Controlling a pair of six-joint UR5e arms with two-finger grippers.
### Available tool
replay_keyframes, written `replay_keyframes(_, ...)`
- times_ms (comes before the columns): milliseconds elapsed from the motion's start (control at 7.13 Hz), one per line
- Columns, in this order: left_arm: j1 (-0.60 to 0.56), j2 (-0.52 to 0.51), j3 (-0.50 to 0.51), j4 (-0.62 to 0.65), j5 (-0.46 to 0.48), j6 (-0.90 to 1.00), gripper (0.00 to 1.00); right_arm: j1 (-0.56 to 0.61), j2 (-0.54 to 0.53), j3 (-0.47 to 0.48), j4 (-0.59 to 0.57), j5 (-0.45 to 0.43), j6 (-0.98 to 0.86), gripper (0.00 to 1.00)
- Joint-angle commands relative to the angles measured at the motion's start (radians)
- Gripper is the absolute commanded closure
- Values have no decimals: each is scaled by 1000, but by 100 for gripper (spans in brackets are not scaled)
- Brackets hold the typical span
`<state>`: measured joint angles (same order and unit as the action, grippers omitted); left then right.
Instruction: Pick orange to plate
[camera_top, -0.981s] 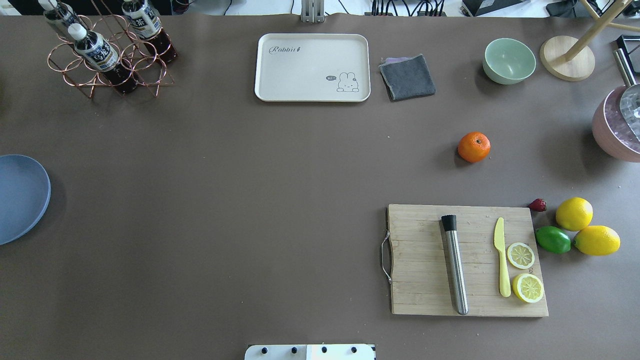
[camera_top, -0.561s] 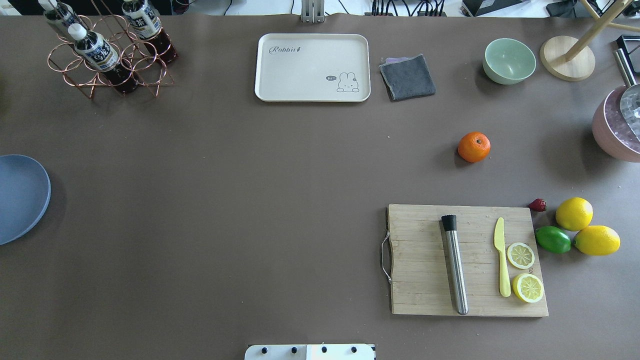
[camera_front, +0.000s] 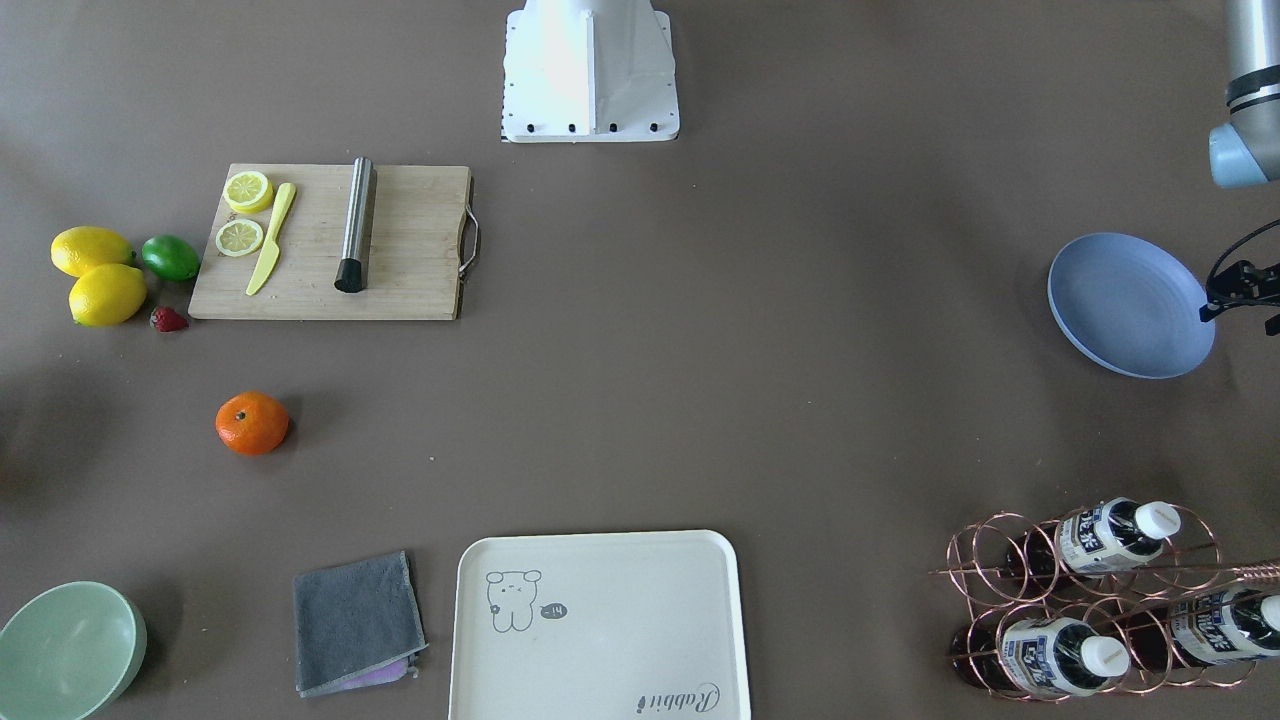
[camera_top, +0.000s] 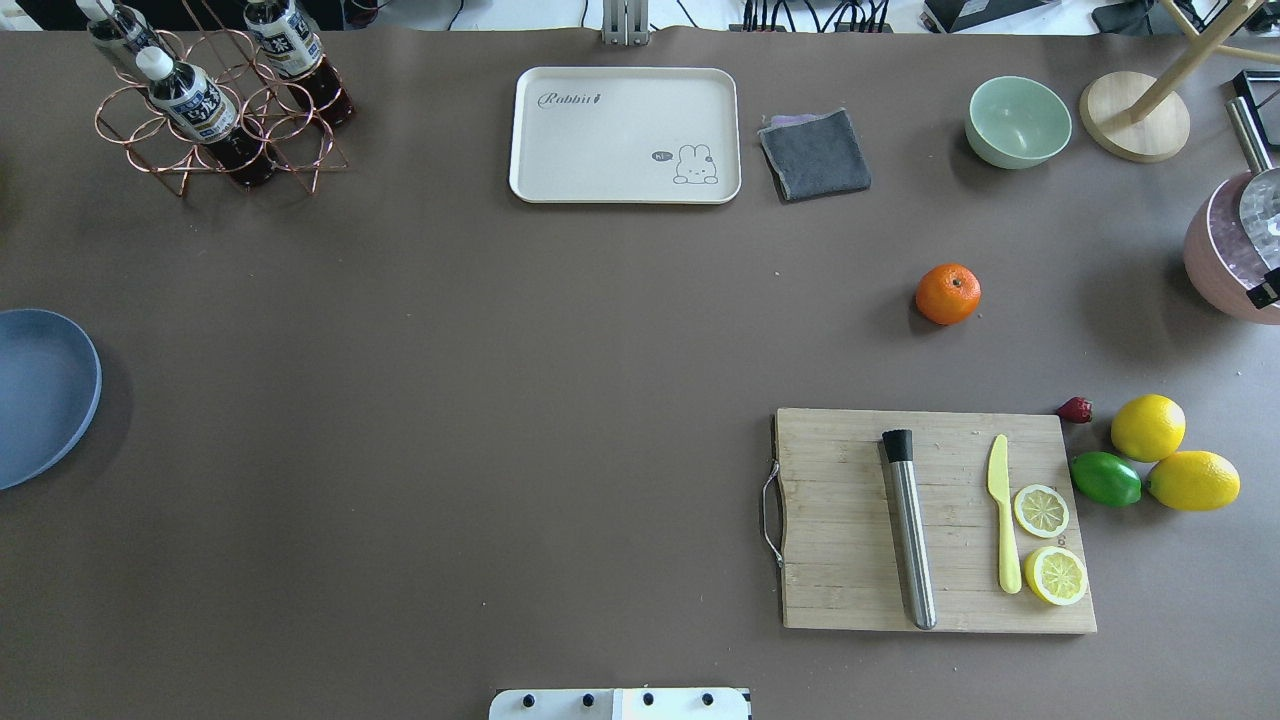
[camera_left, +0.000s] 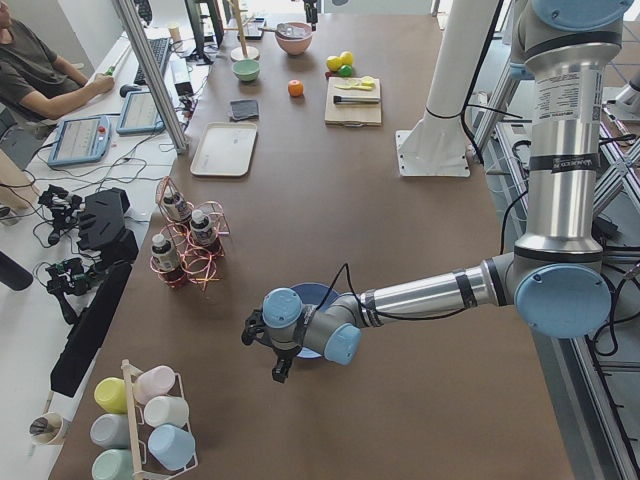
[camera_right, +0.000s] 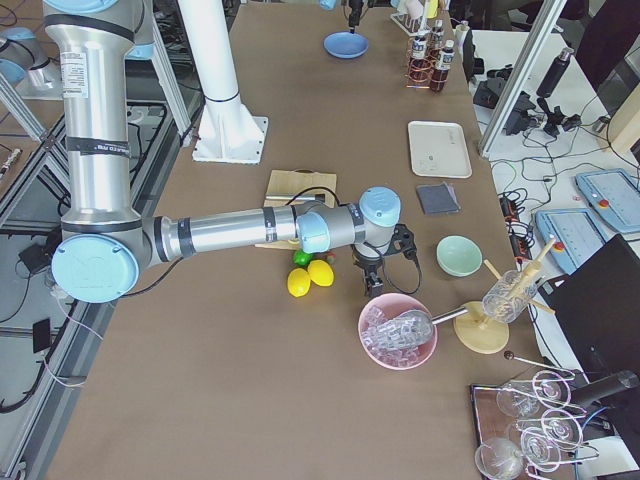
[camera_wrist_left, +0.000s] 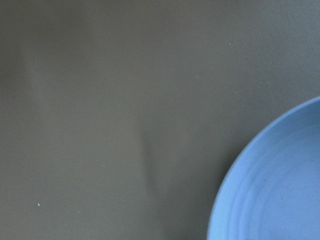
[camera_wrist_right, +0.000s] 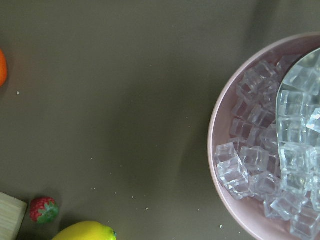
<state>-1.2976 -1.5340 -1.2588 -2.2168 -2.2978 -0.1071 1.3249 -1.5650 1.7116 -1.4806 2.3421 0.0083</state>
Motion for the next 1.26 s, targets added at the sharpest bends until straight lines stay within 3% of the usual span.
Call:
replay_keyframes(0,29,0,19,-21,-20,-2,14,-16,37,-36,0,-1,-1,0)
replay_keyframes(140,38,0,21,-21,-22,-2,16,-19,43,-49,0,-1,-1,0)
replay_keyframes(280,40,0,21,-23,-29,-2,24,-21,43,-47,0,-1,-1,0)
replay_keyframes(421,41,0,21,-23,-31,-2,57,-22,43,-47,0,-1,-1,0)
replay_keyframes(561,41,0,22,-23,-31,-2,100,-23,43,-47,0,-1,-1,0)
replay_keyframes(841,41,-1,15,-23,-63,-17,100,-24,46,-41,-1,2,5,0)
replay_keyframes(1121,41,-11,-127,-26,-188,-232,100,-39,88,-20,9,16,251,0)
